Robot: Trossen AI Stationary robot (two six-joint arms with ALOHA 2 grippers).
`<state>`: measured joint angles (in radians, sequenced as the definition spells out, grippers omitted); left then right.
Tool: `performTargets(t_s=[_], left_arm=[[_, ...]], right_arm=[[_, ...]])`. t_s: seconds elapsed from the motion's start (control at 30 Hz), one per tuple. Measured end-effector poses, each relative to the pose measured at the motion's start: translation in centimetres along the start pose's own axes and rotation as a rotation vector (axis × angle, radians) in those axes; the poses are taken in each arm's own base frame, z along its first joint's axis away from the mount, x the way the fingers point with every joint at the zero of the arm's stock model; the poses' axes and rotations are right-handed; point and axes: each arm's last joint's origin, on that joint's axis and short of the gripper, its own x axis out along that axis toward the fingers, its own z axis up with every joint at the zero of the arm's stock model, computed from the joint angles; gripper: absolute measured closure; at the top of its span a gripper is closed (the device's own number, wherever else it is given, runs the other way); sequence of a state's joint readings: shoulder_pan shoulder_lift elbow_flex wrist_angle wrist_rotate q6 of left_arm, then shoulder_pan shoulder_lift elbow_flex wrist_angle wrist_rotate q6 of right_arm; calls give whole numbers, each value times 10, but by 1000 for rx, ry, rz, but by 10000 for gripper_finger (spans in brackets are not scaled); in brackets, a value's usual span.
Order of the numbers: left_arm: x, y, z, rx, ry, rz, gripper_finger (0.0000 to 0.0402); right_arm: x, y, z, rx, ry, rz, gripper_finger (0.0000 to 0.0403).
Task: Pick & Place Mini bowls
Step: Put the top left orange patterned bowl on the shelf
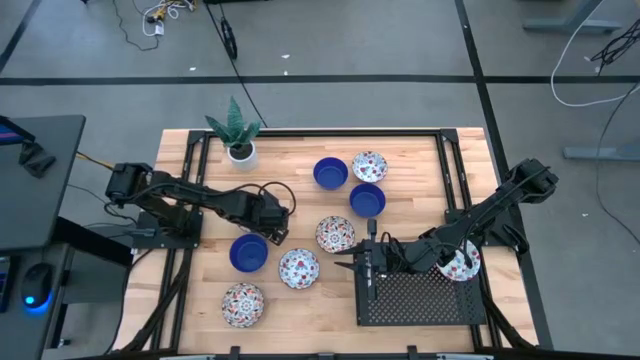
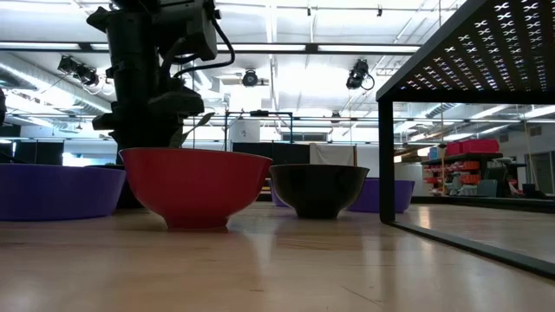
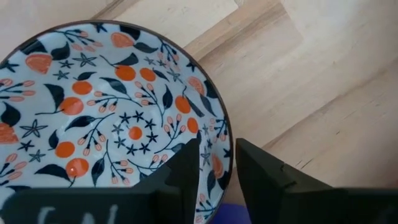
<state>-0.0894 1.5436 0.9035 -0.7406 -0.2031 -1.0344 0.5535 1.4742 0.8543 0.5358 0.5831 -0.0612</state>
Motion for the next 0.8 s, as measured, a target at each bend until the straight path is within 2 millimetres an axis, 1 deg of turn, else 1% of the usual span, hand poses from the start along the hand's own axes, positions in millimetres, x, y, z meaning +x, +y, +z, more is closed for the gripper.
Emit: performTargets(t_s=[0.27, 0.53, 0.8], left_arm=[[-1, 0, 0, -2, 3, 7, 308], [-15, -3, 6, 4, 2, 45, 309], [-15, -2, 6, 5, 8, 48, 306]], right_arm=[[0, 0, 0, 0, 0, 0, 305], [0, 0, 0, 1, -1, 0, 305], [0, 0, 0, 0, 0, 0, 305]])
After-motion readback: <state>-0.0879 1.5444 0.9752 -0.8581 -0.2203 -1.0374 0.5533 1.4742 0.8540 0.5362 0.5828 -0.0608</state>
